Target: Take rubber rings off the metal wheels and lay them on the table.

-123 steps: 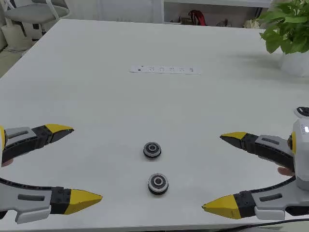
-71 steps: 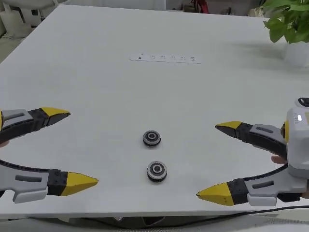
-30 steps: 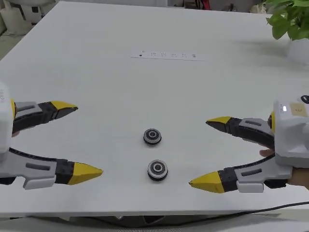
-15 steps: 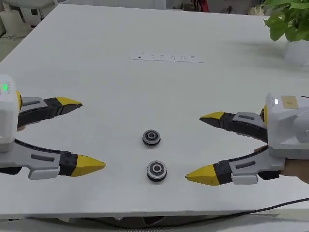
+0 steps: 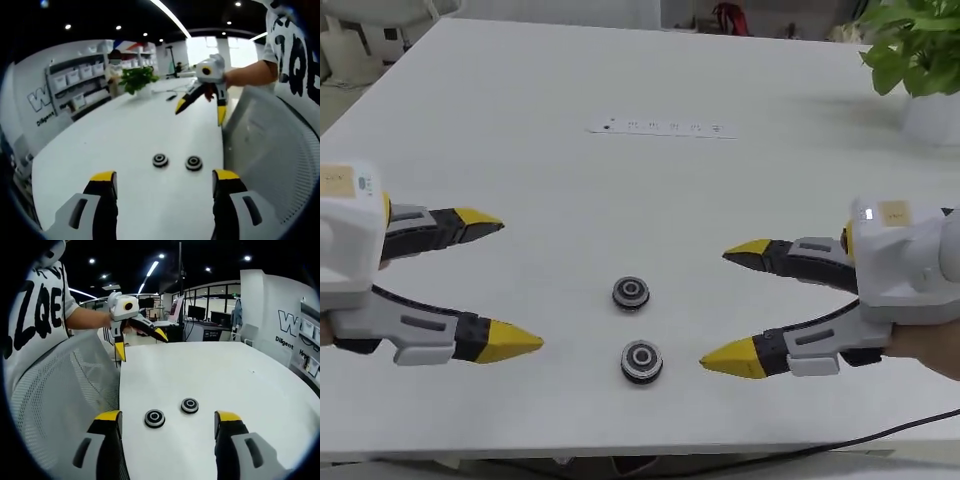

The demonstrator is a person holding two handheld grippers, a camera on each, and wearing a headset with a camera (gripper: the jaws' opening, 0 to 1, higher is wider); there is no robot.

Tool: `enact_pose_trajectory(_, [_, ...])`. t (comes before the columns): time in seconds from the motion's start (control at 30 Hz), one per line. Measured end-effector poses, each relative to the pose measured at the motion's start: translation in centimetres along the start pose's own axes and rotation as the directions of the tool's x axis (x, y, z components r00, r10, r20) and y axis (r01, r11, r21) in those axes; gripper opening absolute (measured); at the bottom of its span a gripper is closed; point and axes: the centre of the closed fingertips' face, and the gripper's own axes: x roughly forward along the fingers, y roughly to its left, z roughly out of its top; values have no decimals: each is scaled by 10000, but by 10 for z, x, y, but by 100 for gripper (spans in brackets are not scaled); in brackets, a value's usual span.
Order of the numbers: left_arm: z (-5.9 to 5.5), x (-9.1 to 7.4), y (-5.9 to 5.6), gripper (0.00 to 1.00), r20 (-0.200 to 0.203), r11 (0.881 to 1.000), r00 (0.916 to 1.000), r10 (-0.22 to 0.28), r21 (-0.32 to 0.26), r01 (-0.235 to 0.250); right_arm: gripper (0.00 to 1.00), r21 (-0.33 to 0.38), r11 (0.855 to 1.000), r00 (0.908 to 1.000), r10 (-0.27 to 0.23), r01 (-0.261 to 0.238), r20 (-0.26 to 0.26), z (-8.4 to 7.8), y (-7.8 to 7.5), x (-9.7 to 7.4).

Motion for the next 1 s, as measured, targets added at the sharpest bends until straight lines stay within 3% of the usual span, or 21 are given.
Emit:
enact_pose_trajectory(0.73, [-9, 22, -10, 77, -325, 9974, 9969, -710, 61, 712, 62, 328, 9993, 9997, 183, -178, -164, -20, -7, 14])
enact_pose_trajectory(1.0, [-11, 28, -13, 77, -288, 9957, 9953, -927, -49, 926, 56, 446, 9982, 9987, 416, -404, -278, -29, 0, 19])
